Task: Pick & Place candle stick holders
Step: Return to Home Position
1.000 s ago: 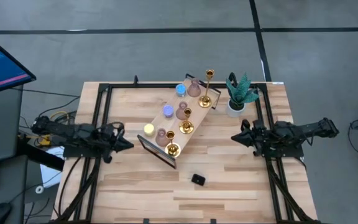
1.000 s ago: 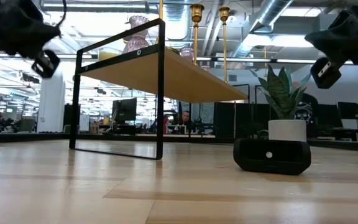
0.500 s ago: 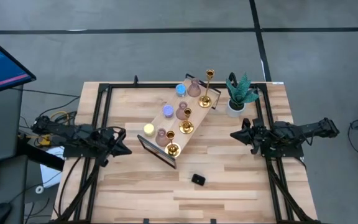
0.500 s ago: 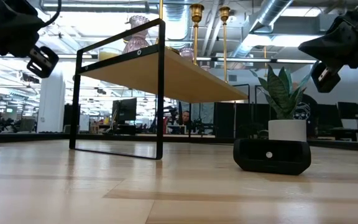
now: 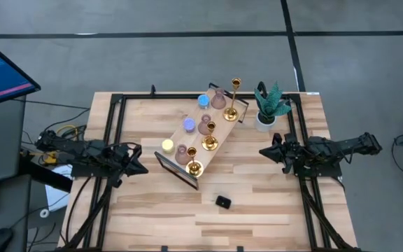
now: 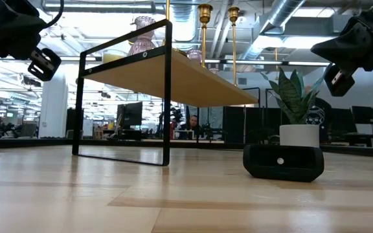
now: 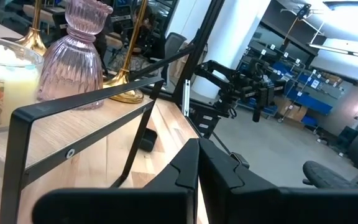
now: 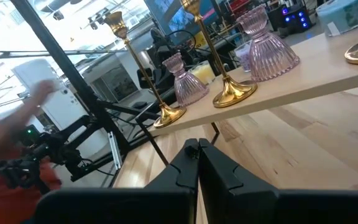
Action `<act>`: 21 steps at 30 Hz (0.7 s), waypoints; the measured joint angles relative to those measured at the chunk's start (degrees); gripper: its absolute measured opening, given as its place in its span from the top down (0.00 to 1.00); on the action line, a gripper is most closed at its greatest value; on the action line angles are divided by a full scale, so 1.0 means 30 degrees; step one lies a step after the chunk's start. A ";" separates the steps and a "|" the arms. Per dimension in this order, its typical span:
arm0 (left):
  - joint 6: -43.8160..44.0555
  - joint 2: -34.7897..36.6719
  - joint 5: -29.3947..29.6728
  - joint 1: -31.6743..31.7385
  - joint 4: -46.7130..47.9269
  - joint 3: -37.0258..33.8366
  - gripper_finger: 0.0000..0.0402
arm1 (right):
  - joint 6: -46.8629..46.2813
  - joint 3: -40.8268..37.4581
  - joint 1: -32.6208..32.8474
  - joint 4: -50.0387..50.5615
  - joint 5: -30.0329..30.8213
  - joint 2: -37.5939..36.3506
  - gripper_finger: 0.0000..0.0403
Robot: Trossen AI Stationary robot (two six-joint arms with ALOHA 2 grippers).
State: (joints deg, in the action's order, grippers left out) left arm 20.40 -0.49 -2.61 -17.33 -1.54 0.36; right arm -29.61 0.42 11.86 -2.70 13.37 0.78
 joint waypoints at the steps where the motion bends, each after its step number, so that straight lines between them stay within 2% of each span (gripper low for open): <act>1: 0.0000 0.0000 0.0000 0.0004 0.0000 0.0000 0.98 | 0.0000 -0.0003 0.0000 0.0000 0.0000 0.0000 1.00; 21: 0.0000 -0.0007 0.0000 0.0002 -0.0015 0.0000 0.97 | 0.0046 -0.0006 0.0000 0.0015 0.0000 0.0007 1.00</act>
State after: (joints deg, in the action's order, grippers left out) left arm 20.40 -0.51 -2.61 -17.33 -1.58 0.36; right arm -29.47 0.40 11.86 -2.66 13.37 0.80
